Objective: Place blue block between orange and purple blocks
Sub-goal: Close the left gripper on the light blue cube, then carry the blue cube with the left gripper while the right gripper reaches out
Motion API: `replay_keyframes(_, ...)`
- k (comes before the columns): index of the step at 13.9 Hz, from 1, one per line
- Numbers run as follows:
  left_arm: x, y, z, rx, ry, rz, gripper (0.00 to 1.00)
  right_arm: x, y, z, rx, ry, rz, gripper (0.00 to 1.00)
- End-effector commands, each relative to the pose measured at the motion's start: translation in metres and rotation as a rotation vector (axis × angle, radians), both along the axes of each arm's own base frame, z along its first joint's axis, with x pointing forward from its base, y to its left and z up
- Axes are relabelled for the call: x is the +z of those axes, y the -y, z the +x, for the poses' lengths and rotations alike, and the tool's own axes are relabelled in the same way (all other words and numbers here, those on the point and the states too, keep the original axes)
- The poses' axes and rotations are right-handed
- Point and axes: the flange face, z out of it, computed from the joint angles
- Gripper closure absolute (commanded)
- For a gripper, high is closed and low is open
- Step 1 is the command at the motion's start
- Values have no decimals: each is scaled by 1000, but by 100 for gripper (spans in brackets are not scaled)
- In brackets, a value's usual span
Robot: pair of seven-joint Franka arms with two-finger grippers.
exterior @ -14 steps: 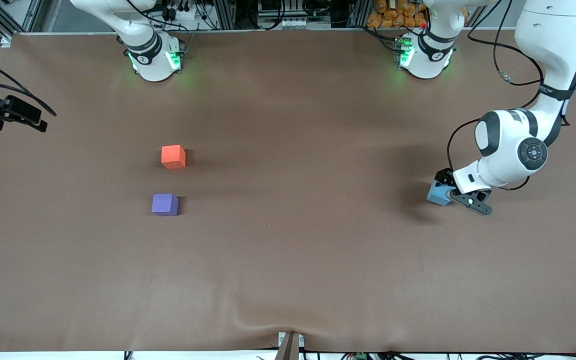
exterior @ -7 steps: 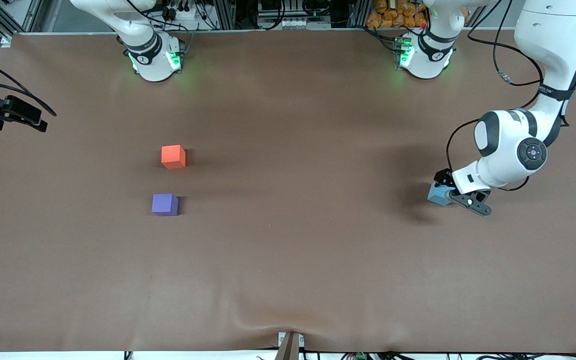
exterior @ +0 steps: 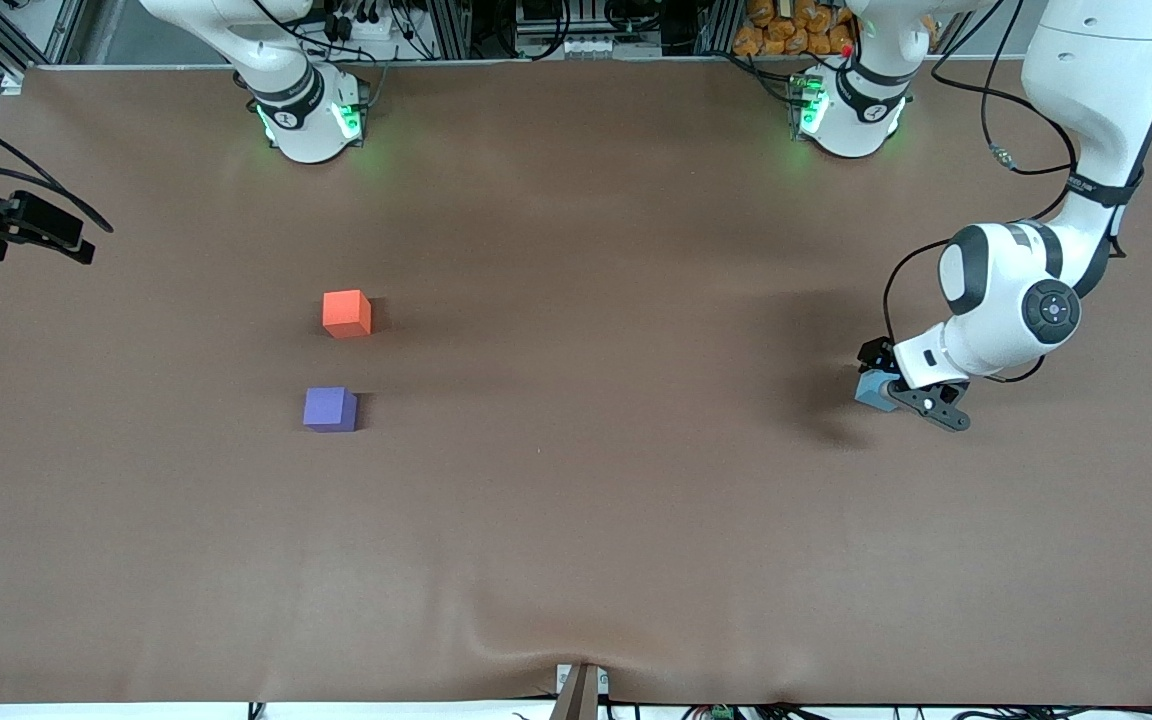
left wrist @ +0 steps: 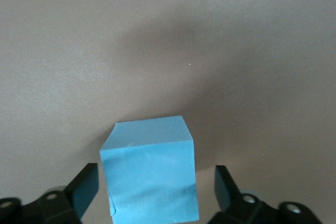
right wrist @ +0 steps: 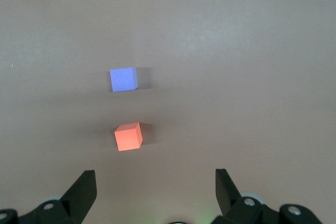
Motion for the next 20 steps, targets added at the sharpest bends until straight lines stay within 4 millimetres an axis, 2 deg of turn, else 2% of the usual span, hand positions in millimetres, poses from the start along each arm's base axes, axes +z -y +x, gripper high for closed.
replay_keyframes(1, -6, -2, 0, 16, -7, -11, 36, 3, -1, -2, -13, -1, 13, 0)
replay_keyframes(3, -5, -4, 0, 19, -5, -11, 64, 3, -1, -2, -13, -1, 13, 0)
replay_keyframes(4, -1, -2, 1, 21, 2, -11, 73, 3, -2, -2, -12, -1, 13, 0)
replay_keyframes(6, 12, 11, 4, 23, 22, -13, 76, 2, -2, -3, -11, -14, 14, 0)
replay_keyframes(8, 26, 52, 10, 53, 25, -37, 76, 2, 0, -4, -13, -16, 14, 0)
replay_keyframes(9, 35, 78, 12, 92, 13, -47, 76, 1, 0, -3, -13, -17, 14, 0)
replay_keyframes(11, 60, 149, 19, 199, 22, -88, 76, 1, -1, -3, -11, -16, 14, 0)
replay_keyframes(13, 74, 213, 21, 265, 24, -124, 75, 1, -1, -3, -11, -16, 14, 0)
replay_keyframes(18, 82, 347, 20, 468, -16, -193, 75, 2, -1, -3, -10, -16, 12, 0)
replay_keyframes(20, 80, 406, 17, 538, -40, -230, 75, 0, 4, 1, -16, -11, 12, 0)
